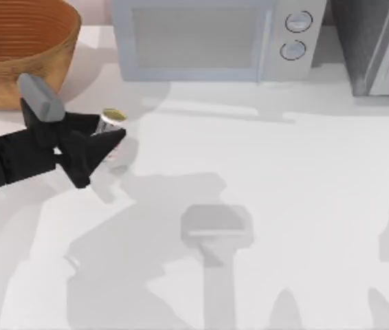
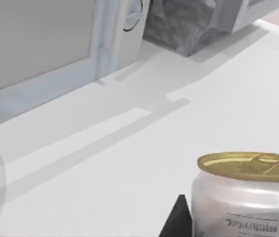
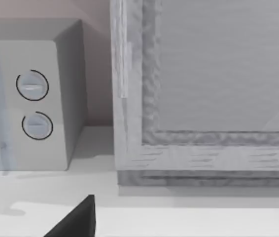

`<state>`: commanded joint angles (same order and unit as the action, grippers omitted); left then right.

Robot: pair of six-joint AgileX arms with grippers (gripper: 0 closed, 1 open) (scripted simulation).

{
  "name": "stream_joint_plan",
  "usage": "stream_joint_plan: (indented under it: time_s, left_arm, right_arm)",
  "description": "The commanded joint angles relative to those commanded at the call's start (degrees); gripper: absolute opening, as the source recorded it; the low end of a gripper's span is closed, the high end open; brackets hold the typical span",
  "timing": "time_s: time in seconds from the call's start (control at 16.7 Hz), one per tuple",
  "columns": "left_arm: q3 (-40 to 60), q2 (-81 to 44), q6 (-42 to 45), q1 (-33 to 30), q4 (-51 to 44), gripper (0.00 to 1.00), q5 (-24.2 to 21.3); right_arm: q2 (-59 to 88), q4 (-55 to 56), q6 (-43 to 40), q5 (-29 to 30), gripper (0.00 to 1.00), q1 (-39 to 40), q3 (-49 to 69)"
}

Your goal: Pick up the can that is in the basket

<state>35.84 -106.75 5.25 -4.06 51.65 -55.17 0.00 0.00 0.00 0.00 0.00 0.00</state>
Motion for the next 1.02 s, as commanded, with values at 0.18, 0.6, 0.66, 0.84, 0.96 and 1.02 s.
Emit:
stream_joint_plan:
  time_s: [0.18,0.6,0.66,0.84,0.96,1.02]
  left_arm:
    - [3.13,-6.13,-0.07,-0.81,4.02,0.0,-4.04]
    - [9.9,-18.96,-0.24,-2.22,12.77,0.0,-13.04]
    - [10.81,-20.62,-0.26,-2.38,13.95,0.0,-14.28]
    - [13.48,-25.57,-0.27,-2.83,17.44,0.0,-18.02]
    - [15.33,-28.9,-0.23,-3.14,19.85,0.0,-20.65]
    - [16.32,-30.44,-0.19,-3.3,21.07,0.0,-22.04]
  right_arm:
    - [0.0,0.0,0.0,0.0,1.0,0.0,0.0]
    - [0.0,0.0,0.0,0.0,1.0,0.0,0.0]
    - [0.0,0.0,0.0,0.0,1.0,0.0,0.0]
    - [0.0,0.0,0.0,0.0,1.0,0.0,0.0]
    - [0.0,0.0,0.0,0.0,1.0,0.0,0.0]
    - [0.0,0.0,0.0,0.0,1.0,0.0,0.0]
